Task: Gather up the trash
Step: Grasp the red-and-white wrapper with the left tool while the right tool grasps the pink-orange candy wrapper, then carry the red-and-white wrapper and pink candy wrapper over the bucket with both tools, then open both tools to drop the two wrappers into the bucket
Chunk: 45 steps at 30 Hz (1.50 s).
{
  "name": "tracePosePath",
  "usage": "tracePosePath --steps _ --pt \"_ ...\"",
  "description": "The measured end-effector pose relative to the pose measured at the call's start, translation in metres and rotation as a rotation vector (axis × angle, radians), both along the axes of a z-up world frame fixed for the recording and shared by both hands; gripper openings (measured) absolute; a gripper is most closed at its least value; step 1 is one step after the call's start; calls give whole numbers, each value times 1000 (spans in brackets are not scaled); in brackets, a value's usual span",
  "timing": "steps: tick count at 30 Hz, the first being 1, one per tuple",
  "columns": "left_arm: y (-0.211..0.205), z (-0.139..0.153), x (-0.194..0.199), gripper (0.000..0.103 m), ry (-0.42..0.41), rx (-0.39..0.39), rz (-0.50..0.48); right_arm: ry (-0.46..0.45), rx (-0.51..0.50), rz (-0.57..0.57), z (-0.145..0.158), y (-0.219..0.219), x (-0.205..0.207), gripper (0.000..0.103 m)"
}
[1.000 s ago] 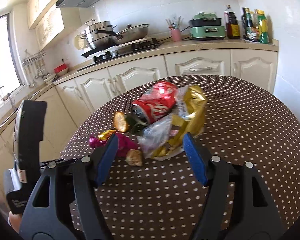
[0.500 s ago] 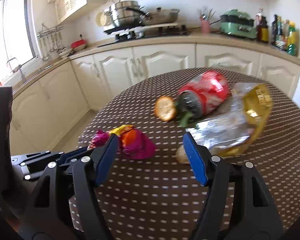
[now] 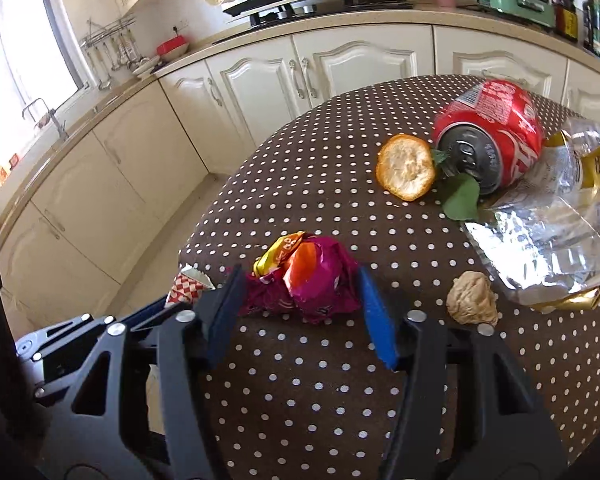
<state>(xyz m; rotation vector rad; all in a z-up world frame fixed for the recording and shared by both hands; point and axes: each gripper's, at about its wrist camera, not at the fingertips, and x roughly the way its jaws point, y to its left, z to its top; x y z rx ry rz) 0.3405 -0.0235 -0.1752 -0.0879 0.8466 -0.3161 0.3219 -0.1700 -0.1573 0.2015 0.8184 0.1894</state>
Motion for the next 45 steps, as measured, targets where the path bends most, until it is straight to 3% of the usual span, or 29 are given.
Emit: tracePosePath --steps 2,3,7,15,23,36,45 --pt "4 1 -1 11 -4 -4 8 -14 -36 3 2 5 -3 42" --pt "5 2 -2 11 -7 -6 11 -26 -59 0 4 8 -5 30" --pt "17 7 -6 11 -22 -9 32 -69 -119 7 10 20 -16 29" --pt "62 15 -18 11 -57 -19 112 -122 -124 45 19 55 -26 29" --pt "135 1 -31 11 -59 17 245 -133 -126 185 12 138 -27 29" --pt "271 -98 -21 11 122 -2 467 -6 -160 393 -76 283 -2 29" --pt "309 -153 7 12 177 5 510 74 -181 429 -130 328 23 29"
